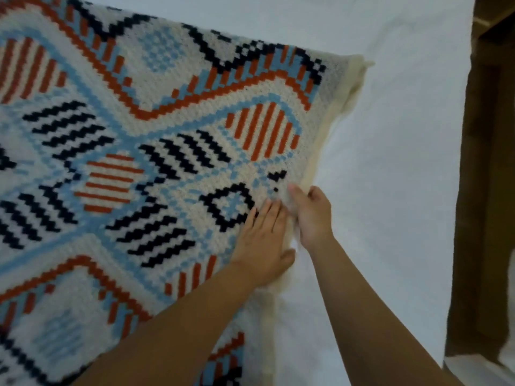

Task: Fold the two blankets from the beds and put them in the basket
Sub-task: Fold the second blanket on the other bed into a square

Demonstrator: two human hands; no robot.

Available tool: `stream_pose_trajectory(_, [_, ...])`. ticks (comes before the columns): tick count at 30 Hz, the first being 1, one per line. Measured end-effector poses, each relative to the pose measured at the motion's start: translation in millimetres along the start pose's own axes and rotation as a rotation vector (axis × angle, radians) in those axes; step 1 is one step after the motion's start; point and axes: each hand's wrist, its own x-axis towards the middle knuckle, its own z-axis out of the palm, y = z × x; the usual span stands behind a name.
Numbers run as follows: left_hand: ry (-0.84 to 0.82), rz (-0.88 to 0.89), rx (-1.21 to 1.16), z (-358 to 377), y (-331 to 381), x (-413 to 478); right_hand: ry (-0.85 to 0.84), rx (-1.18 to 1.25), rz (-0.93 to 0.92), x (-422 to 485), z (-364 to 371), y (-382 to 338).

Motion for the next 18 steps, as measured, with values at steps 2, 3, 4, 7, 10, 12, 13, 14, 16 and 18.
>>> stream_pose_trajectory(2, [0.002, -0.067, 0.005, 6.3, 2.5, -21.5, -0.080, -0.031, 0.009, -22.8, -3.3, 14.5])
stream_pose_trajectory(3, [0.013, -0.094, -0.009, 11.0, 3.5, -34.3, -0.113, -0.052, 0.022, -34.3, -6.0, 21.5])
stream_pose_trajectory(4, [0.025, -0.110, -0.035, 16.4, 3.8, -46.3, -0.133, -0.073, 0.041, -43.7, -8.7, 28.8])
stream_pose_trajectory(7, [0.051, -0.147, -0.118, 37.1, 5.6, -101.0, -0.205, -0.162, 0.135, -80.7, -21.5, 60.5])
stream_pose_trajectory(10, [0.046, -0.178, -0.094, 61.8, 3.4, -161.5, -0.320, -0.194, 0.209, -122.7, -32.3, 94.0])
stream_pose_trajectory(12, [-0.025, -0.215, -0.036, 76.8, 1.0, -198.5, -0.353, -0.202, 0.268, -145.3, -39.7, 115.3])
stream_pose_trajectory(13, [-0.056, -0.225, -0.019, 83.1, 1.7, -216.0, -0.366, -0.194, 0.286, -156.0, -43.5, 125.1])
stream_pose_trajectory(14, [-0.076, -0.221, 0.003, 88.3, 3.5, -233.1, -0.386, -0.181, 0.304, -167.0, -47.0, 133.6])
stream_pose_trajectory(16, [-0.111, -0.200, 0.037, 93.7, 12.1, -261.6, -0.429, -0.187, 0.347, -184.9, -53.8, 149.8])
stream_pose_trajectory(18, [-0.002, -0.169, 0.085, 103.4, 16.5, -280.4, -0.459, -0.242, 0.400, -204.3, -57.6, 167.2])
